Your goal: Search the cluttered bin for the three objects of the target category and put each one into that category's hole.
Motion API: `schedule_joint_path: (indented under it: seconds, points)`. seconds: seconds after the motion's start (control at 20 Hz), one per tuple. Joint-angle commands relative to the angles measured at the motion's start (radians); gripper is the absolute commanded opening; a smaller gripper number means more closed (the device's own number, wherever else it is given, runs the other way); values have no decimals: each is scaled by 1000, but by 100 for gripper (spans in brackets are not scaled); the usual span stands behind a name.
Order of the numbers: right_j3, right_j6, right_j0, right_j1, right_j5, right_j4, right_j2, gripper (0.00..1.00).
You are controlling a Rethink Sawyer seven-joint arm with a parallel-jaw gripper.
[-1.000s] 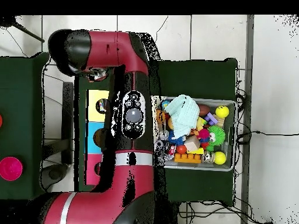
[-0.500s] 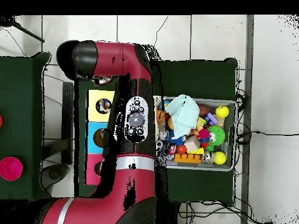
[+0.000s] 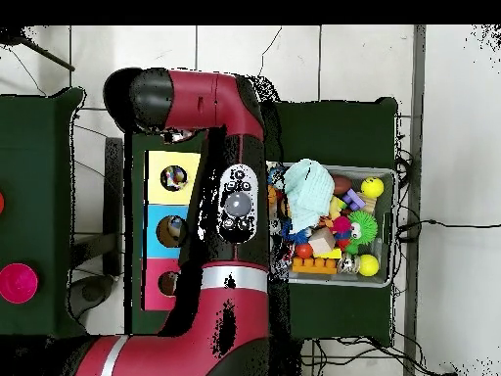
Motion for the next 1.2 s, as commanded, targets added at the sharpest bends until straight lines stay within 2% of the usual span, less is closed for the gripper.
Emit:
schedule_joint_path:
  seconds: [0.05, 0.5, 0.7, 0.95, 1.2]
  points:
    - [245, 4, -11, -60, -43, -19, 37, 0]
    - [422, 16, 5, -145, -121, -10, 46, 0]
    - [481, 3, -2, -160, -145, -7, 58, 0]
    - [515, -8, -4, -148, -177, -16, 68, 0]
    - [546, 20, 14, -137, -212, -15, 68, 0]
